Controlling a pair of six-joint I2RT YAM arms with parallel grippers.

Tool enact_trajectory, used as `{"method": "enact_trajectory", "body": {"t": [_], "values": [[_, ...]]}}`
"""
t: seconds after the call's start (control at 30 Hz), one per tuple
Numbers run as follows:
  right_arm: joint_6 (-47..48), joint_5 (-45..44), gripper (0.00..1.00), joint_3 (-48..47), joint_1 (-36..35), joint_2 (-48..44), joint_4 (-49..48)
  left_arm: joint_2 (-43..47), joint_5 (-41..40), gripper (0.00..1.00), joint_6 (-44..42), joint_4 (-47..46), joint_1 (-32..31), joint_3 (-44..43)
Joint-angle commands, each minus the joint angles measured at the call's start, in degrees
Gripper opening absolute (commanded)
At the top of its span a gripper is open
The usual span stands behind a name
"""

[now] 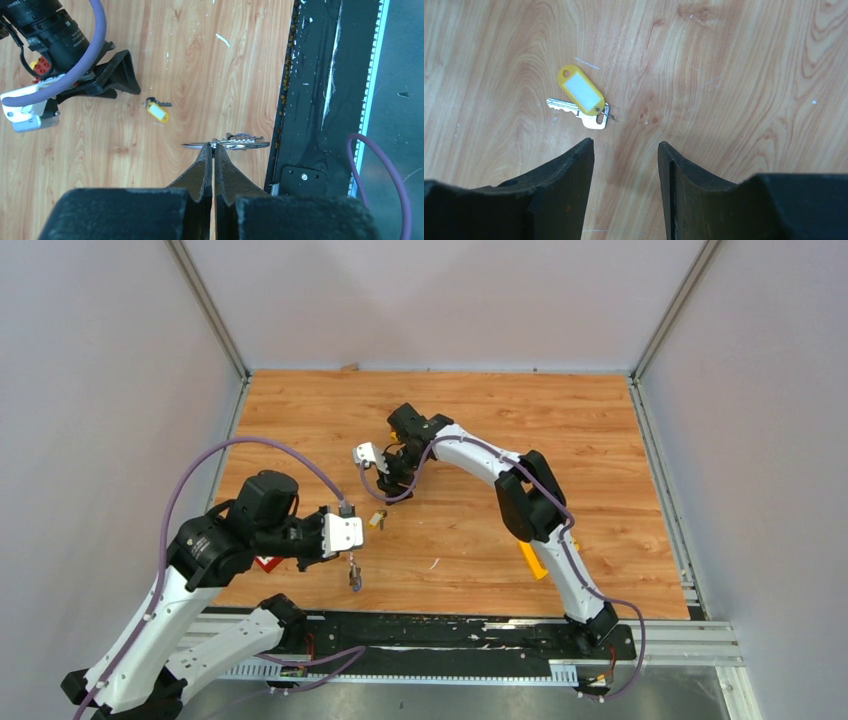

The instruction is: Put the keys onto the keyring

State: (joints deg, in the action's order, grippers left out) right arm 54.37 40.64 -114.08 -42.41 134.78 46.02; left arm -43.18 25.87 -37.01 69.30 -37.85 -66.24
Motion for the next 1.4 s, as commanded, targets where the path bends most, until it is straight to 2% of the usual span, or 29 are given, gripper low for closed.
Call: {"method": "enact_trajectory", "body": {"t": [0.0,0.6,0.87,1.37], "values": [[13.07,2.73,0.50,-7.67,-0.37,3.83,10.50,0.19,1.28,0.00,-0.81,0.05,0.23,-2.30],[19.53,0.49,0.47,-18.13,-3.41,11.54,17.23,0.50,1.85,0.00,-0.97,0.49,0.21,-2.43],[21.29,0.23,0.29,-16.74,-3.51,10.66,18.47,0.89,1.56,0.00,-1.13,0.57,0.18,-2.15],[21.41,1.80,0.11,-15.98,-3.47,8.20,19.55,0.89,0.35,0.00,-1.31,0.32,0.19,-1.72]]}}
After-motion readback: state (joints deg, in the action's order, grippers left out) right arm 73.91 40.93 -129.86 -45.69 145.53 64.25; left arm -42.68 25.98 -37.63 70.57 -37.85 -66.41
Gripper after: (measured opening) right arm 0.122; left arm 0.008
